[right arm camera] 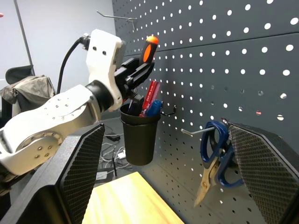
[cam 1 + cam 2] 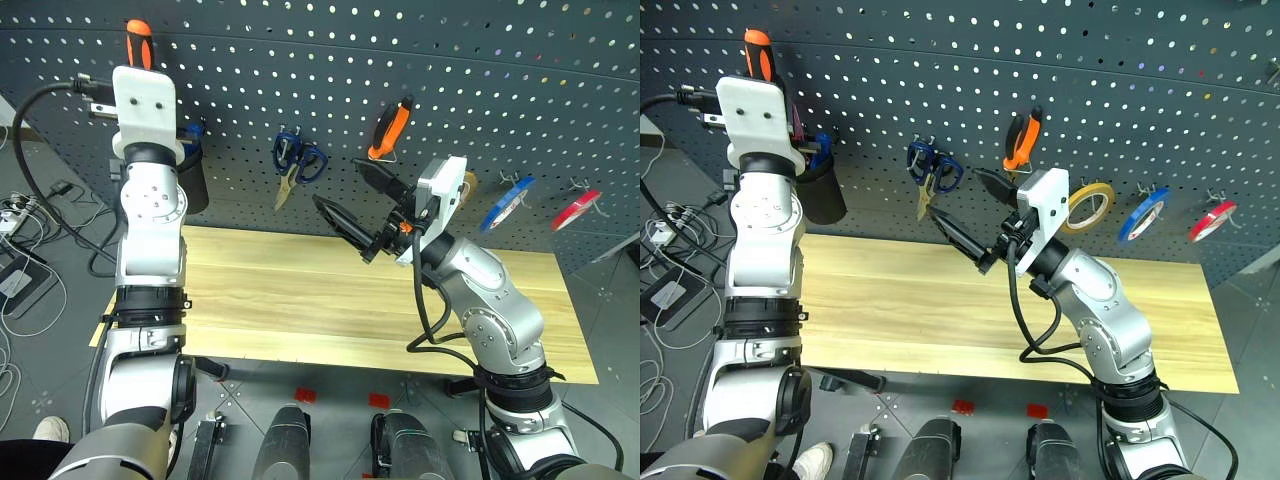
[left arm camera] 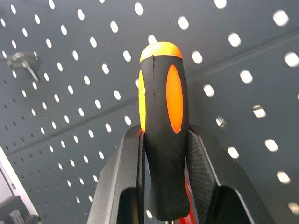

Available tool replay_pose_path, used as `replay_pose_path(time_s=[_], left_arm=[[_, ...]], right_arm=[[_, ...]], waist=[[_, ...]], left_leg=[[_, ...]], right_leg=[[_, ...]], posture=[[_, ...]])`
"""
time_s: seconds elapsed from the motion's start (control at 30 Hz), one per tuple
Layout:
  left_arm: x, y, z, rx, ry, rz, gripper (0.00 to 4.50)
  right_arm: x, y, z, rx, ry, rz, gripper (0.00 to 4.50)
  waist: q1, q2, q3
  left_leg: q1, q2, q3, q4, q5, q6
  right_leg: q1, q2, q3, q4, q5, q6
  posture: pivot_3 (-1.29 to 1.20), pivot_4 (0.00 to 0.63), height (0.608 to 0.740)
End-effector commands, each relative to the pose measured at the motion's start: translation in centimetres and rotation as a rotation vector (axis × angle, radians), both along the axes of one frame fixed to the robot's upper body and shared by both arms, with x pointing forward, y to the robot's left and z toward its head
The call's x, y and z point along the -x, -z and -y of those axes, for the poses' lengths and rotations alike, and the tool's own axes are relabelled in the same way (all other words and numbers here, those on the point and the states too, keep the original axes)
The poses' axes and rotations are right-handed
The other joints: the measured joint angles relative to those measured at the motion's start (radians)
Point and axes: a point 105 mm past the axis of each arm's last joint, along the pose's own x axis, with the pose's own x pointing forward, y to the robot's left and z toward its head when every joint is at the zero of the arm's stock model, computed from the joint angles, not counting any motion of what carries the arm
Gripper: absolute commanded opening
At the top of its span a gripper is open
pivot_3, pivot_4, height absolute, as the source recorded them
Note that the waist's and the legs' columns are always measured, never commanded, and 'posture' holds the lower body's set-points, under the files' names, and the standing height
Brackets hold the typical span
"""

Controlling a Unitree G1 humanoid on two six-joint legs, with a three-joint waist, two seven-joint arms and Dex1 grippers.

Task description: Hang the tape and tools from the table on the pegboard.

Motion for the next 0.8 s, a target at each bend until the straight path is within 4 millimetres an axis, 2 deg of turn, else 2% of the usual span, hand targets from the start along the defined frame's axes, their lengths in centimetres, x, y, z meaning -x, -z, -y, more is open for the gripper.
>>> replay_pose_path(time_s=[0.03,0.07,0.13,0.2,0.43,0.47,0.7,0.8], left_arm=[[1.3,-1.2,-0.6,0.021,-0.024,0.055,0.90],[1.4,-1.1,-0.7,0.031,-0.027,0.052,0.90],[1.5,-1.1,-0.8,0.047,-0.031,0.050,1.63],[1.6,-1.1,-0.8,0.051,-0.032,0.051,2.12],[1.7,-1.4,-0.7,0.053,-0.031,0.056,4.30],[1.7,-1.4,-0.7,0.054,-0.030,0.056,4.46],[1.6,-1.6,0.6,0.083,0.063,0.048,4.46],[2.1,-2.1,1.6,0.081,0.108,0.060,4.46]], right_arm=[[0.6,-0.8,0.1,-0.012,-0.011,0.037,4.50],[0.6,-0.7,0.0,-0.012,-0.011,0.036,4.50],[0.5,-0.7,0.0,-0.010,-0.010,0.037,4.50],[0.4,-0.7,0.0,-0.009,-0.009,0.037,4.50],[0.3,-0.7,0.0,-0.005,-0.005,0.038,4.50],[0.3,-0.6,0.1,-0.005,-0.003,0.037,4.50],[0.4,-0.3,0.3,0.003,0.013,0.034,4.50],[0.5,-0.1,1.1,0.013,0.048,0.038,4.50]], waist=[[0.000,0.000,0.000],[0.000,0.000,0.000],[0.000,0.000,0.000],[0.001,0.000,0.000],[0.005,0.000,0.000],[0.005,0.000,0.000],[0.004,0.000,0.000],[0.004,0.000,0.000]], left_leg=[[0.000,0.000,0.000,0.000,0.000,0.000],[0.000,0.000,0.000,0.000,0.000,0.000],[0.000,0.000,0.000,0.000,0.000,0.000],[0.000,0.000,0.000,0.000,0.000,0.000],[0.001,-0.001,0.000,0.001,0.000,0.000],[0.001,-0.001,0.000,0.001,0.000,0.000],[0.003,-0.001,0.001,0.001,0.000,0.000],[0.003,-0.001,0.001,0.001,0.000,0.000]], right_leg=[[0.000,0.000,0.000,0.000,0.000,0.000],[0.000,0.000,0.000,0.000,0.000,0.000],[0.000,0.000,0.000,0.000,0.000,0.000],[0.000,0.000,0.000,0.000,0.000,0.000],[0.001,-0.001,0.001,0.003,0.000,0.000],[0.001,-0.001,0.001,0.004,0.000,0.000],[0.001,-0.001,0.002,0.006,0.000,0.000],[0.001,-0.001,0.002,0.006,0.000,0.000]], posture=[[0.19,0.197,0.740],[0.19,0.197,0.740],[0.19,0.197,0.740],[0.19,0.198,0.740],[0.20,0.197,0.740],[0.19,0.197,0.740],[0.19,0.191,0.740],[0.19,0.191,0.740]])
